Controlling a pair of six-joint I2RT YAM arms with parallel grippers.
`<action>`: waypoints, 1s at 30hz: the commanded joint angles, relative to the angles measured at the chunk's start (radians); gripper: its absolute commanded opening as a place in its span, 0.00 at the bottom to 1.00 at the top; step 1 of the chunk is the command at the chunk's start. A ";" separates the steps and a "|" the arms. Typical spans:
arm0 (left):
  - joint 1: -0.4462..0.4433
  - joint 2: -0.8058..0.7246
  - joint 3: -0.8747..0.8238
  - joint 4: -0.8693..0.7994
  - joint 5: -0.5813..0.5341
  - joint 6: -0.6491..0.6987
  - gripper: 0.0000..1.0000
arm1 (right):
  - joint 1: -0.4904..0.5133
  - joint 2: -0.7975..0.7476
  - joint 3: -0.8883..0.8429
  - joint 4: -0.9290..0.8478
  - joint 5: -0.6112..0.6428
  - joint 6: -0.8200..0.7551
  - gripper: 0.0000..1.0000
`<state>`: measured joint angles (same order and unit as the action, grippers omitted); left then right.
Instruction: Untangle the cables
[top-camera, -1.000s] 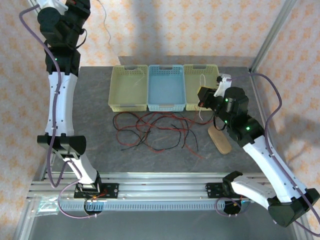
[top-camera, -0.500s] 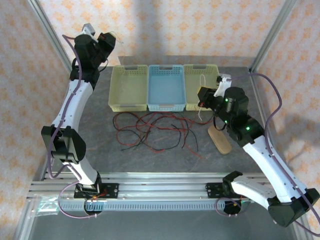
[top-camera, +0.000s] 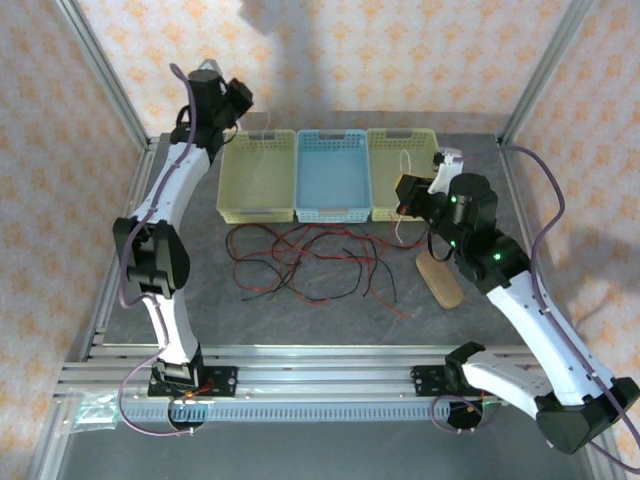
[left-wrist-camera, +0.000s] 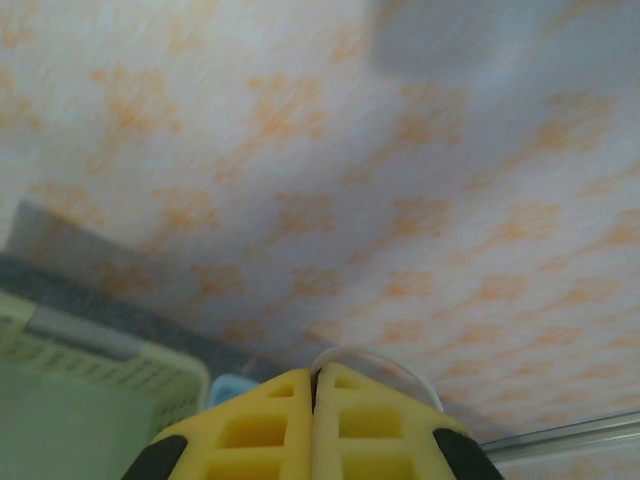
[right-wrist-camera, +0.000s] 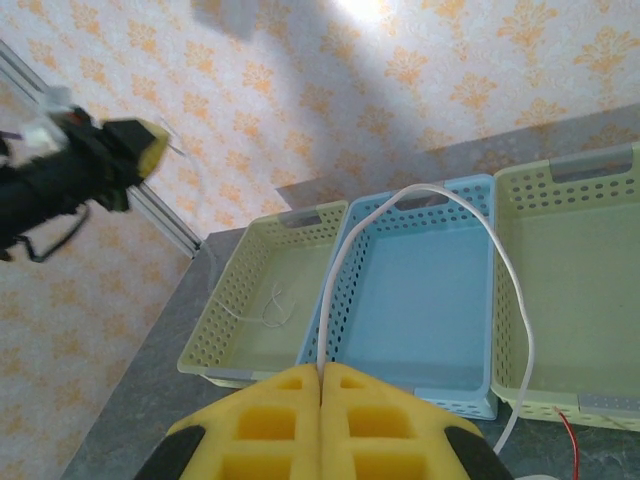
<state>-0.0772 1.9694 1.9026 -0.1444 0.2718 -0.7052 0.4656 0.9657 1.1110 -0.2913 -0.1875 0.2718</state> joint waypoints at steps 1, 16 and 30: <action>0.002 0.028 -0.018 -0.055 -0.071 0.051 0.00 | -0.001 -0.027 0.051 -0.014 0.004 -0.011 0.00; 0.053 0.039 -0.099 -0.159 -0.265 -0.003 0.15 | -0.001 -0.027 0.062 -0.020 -0.003 0.002 0.00; 0.013 -0.370 -0.488 -0.046 -0.239 0.168 0.41 | 0.084 0.148 0.169 -0.013 -0.028 -0.010 0.00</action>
<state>-0.0582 1.7283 1.4799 -0.2481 0.0620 -0.5880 0.5163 1.0737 1.2266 -0.3134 -0.2104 0.2718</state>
